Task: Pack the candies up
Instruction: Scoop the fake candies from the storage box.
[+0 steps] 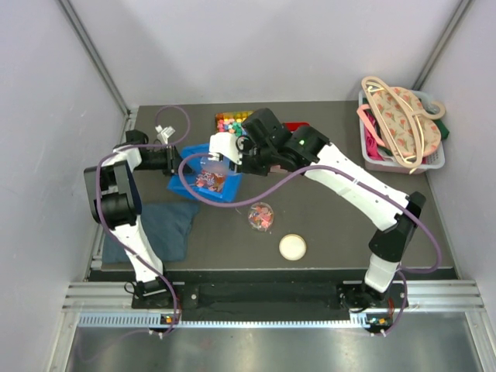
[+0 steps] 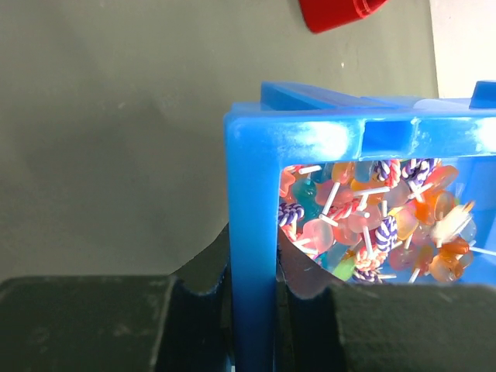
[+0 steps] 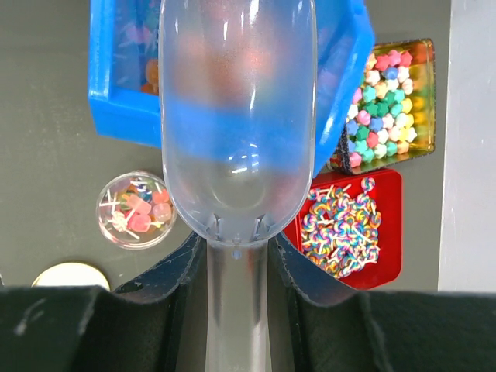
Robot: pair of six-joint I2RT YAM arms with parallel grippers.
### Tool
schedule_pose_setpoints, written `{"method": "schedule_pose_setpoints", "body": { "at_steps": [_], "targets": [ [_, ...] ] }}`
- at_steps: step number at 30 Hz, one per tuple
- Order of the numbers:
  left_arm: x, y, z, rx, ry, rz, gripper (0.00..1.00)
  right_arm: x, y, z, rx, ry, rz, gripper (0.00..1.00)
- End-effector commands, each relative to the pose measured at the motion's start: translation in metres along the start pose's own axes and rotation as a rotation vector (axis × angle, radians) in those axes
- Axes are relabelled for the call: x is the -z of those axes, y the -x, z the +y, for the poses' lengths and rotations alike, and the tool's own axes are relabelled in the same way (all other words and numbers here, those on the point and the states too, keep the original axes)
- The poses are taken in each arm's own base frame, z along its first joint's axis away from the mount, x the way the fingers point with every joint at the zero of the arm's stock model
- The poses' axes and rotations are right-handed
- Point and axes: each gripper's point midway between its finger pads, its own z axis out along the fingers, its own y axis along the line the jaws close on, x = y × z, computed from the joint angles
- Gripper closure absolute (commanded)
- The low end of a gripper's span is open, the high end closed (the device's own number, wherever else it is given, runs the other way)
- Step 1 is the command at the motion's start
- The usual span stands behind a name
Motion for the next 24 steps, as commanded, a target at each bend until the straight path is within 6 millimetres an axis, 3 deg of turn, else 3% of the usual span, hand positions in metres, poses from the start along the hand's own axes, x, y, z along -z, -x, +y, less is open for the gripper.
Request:
{"method": "schedule_pose_setpoints", "body": {
  "at_steps": [1, 9, 16, 24],
  "targets": [
    [0.011, 0.020, -0.030, -0.003, -0.094, -0.045, 1.00, 0.017, 0.019, -0.012, 0.001, -0.037, -0.072, 1.00],
    [0.037, 0.045, 0.013, -0.051, 0.354, -0.113, 1.00, -0.003, -0.001, -0.017, 0.110, -0.106, 0.062, 1.00],
    [0.053, 0.055, 0.018, -0.060, 0.483, -0.154, 1.00, -0.036, -0.033, -0.026, 0.269, -0.206, 0.280, 1.00],
    [0.061, 0.052, 0.030, -0.041, 0.603, -0.134, 1.00, -0.072, -0.040, -0.050, 0.404, -0.306, 0.451, 1.00]
  ]
}}
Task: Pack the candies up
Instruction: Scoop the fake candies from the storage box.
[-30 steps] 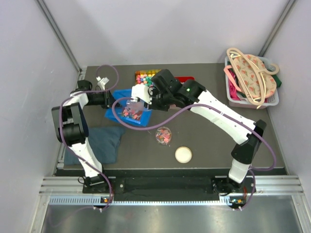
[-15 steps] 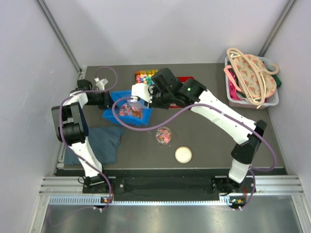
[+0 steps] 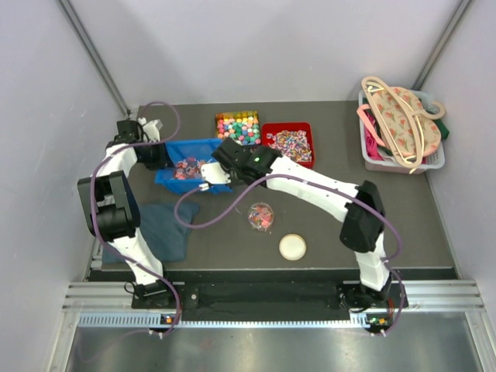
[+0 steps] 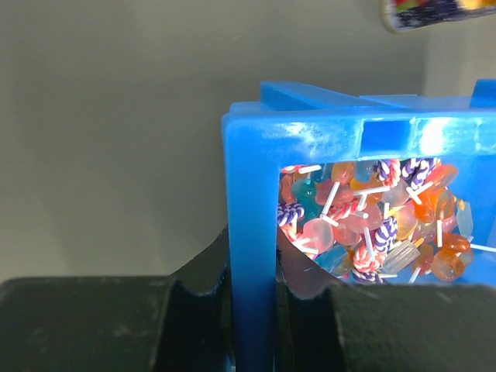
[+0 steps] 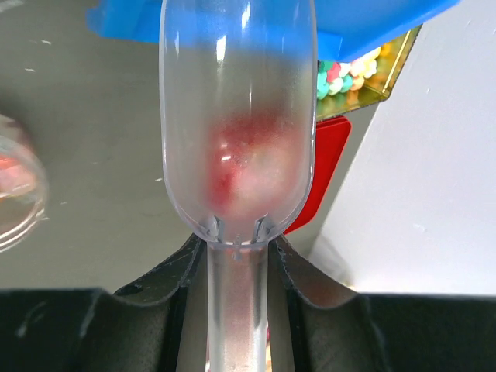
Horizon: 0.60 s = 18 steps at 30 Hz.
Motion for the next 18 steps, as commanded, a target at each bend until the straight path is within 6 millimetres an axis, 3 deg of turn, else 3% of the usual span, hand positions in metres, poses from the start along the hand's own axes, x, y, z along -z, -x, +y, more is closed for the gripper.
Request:
{"method": "schedule_pose_setpoints", "body": {
  "at_steps": [1, 10, 18],
  "targets": [
    [0.022, 0.025, -0.015, -0.007, 0.019, -0.084, 1.00, -0.001, 0.007, -0.039, 0.058, -0.156, 0.071, 1.00],
    [0.032, 0.040, -0.026, -0.111, 0.085, -0.161, 1.00, -0.023, 0.028, -0.036, 0.157, -0.178, 0.106, 1.00],
    [0.034, 0.049, -0.062, -0.278, 0.144, -0.222, 1.00, -0.035, 0.034, -0.030, 0.205, -0.155, 0.124, 1.00]
  ]
}}
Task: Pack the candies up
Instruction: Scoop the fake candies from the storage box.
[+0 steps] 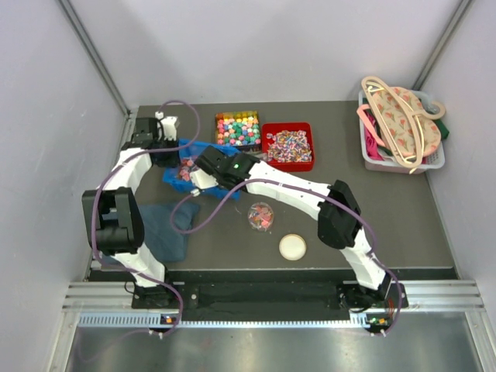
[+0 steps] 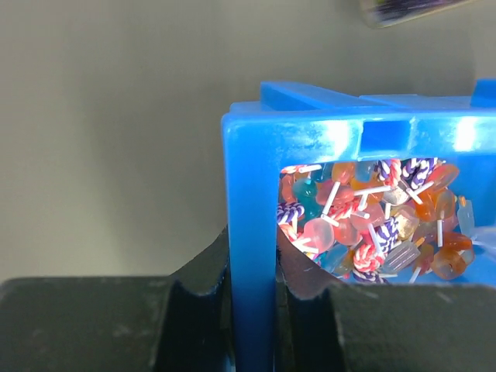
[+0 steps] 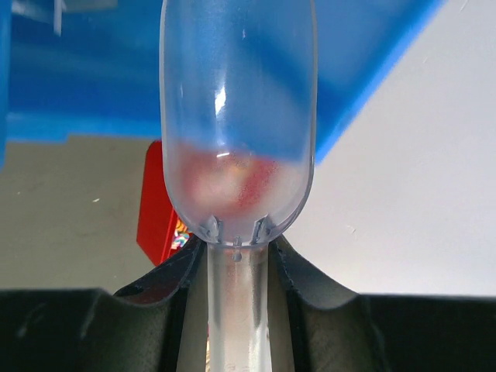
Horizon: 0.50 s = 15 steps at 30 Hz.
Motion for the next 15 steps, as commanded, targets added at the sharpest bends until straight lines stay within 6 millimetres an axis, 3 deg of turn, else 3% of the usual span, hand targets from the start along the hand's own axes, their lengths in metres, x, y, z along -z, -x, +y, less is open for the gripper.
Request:
{"method": "schedule_pose_setpoints", "body": {
  "at_steps": [1, 8, 15],
  "targets": [
    [0.027, 0.053, -0.023, -0.090, -0.007, -0.199, 1.00, 0.003, 0.006, -0.009, 0.020, -0.030, 0.010, 1.00],
    [0.034, 0.056, -0.022, -0.105, 0.022, -0.232, 1.00, -0.002, -0.004, 0.013, 0.034, 0.030, 0.061, 1.00],
    [0.033, 0.053, -0.022, -0.120, 0.048, -0.230, 1.00, 0.001, -0.015, 0.020, 0.059, 0.054, 0.107, 1.00]
  ]
}}
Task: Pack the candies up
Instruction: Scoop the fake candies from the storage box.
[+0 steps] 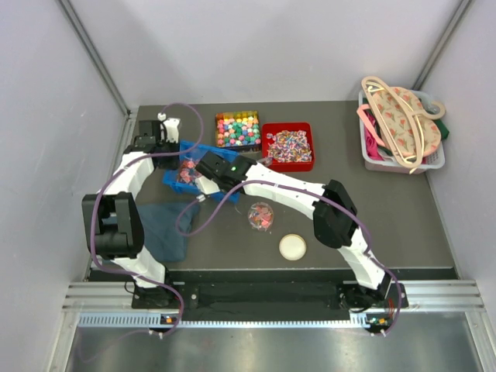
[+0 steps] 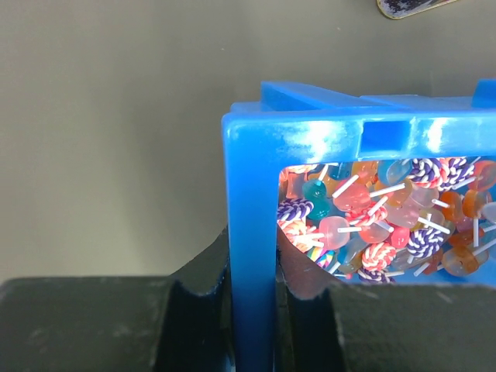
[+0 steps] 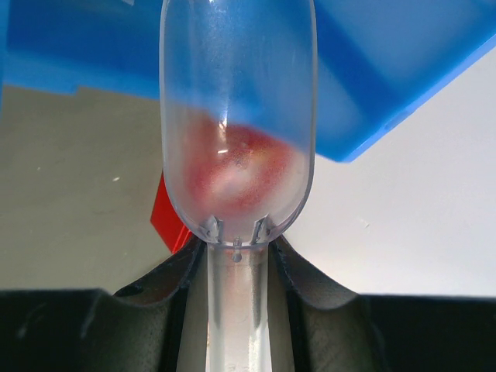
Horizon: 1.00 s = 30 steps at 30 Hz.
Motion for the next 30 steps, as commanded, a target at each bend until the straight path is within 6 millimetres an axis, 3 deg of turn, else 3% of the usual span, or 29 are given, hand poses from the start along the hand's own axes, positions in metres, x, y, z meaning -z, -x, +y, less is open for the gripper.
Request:
{"method": "schedule_pose_setpoints", "body": {
  "at_steps": [1, 9, 10, 18, 30],
  "targets": [
    [0.025, 0.053, -0.008, -0.034, 0.003, -0.198, 1.00, 0.011, -0.007, 0.001, 0.011, -0.001, 0.037, 1.00],
    [0.015, 0.044, -0.005, -0.058, 0.038, -0.166, 1.00, -0.008, 0.002, 0.019, 0.040, 0.053, 0.047, 1.00],
    [0.012, 0.044, -0.015, -0.074, 0.023, -0.161, 1.00, -0.010, 0.003, 0.020, 0.044, 0.058, 0.048, 1.00],
    [-0.004, 0.030, -0.020, -0.072, -0.004, -0.101, 1.00, -0.022, 0.010, 0.035, 0.070, 0.117, 0.039, 1.00],
    [-0.025, 0.003, -0.026, -0.051, -0.050, -0.028, 1.00, -0.045, 0.046, 0.052, 0.083, 0.187, -0.056, 1.00]
  ]
}}
